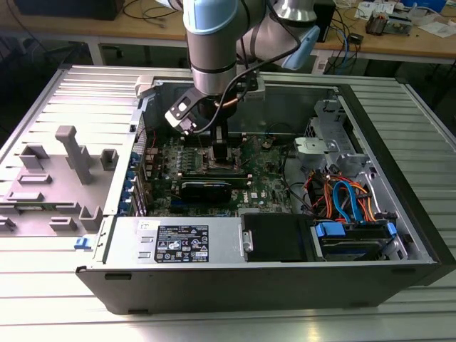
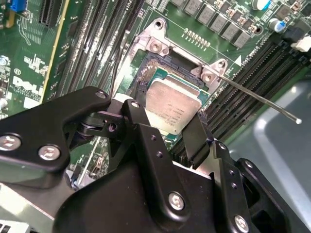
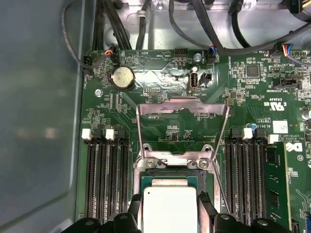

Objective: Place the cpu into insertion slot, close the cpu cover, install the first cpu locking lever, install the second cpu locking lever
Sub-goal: 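Place the cpu into insertion slot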

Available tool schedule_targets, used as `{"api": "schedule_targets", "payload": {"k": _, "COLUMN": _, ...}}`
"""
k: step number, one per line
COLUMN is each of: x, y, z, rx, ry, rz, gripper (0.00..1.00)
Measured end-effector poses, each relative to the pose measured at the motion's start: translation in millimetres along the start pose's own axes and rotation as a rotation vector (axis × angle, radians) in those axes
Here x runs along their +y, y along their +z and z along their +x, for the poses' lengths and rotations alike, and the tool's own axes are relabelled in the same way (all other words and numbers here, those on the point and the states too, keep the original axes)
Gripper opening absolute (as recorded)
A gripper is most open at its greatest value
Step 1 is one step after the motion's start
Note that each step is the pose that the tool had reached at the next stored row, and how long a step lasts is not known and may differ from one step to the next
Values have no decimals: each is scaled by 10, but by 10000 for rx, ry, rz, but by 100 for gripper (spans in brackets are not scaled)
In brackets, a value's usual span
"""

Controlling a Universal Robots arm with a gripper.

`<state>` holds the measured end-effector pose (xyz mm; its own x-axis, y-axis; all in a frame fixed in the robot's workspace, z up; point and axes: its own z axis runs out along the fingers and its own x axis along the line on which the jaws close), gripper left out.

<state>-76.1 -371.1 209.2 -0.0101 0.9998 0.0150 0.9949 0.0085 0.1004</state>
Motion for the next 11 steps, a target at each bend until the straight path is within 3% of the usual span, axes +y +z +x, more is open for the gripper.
{"api": "schedule_targets", "payload": {"k": 3, "x": -5, "y": 49, "z": -41, "rx": -1, "ry": 3, "rz": 0, "gripper": 54}}
{"api": "schedule_targets", "payload": {"k": 11, "x": -5, "y": 61, "z": -64, "rx": -2, "ry": 8, "rz": 1, "gripper": 54}}
